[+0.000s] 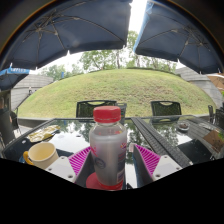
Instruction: Pour water
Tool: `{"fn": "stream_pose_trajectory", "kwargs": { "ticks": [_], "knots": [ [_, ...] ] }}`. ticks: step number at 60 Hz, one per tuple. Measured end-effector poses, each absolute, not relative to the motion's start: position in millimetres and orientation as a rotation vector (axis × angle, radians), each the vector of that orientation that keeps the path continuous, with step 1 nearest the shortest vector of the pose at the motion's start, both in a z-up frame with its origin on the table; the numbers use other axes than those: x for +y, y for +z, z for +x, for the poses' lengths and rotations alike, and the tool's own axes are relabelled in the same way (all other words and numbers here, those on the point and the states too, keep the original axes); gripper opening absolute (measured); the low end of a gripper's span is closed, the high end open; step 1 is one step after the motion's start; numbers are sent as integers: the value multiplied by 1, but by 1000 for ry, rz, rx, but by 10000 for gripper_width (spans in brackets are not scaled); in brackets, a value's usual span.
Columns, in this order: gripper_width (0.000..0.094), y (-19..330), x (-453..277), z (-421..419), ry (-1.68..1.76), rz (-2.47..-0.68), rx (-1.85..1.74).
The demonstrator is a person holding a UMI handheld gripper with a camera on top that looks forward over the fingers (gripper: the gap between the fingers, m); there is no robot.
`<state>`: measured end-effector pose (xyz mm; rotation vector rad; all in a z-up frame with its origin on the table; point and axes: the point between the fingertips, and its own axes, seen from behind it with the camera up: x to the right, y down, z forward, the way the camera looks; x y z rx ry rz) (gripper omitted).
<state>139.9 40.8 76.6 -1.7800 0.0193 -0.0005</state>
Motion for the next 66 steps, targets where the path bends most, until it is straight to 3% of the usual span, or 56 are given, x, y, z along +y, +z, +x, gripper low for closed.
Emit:
{"fn": "stream_pose_trajectory", "kwargs": {
  "ticks": [15,38,66],
  "knots": [
    [828,102,-23,132,47,-1750,46],
    [823,95,-168,55,118,-1752,-107],
    [802,131,-208,7,137,-1574,-246]
  ]
}}
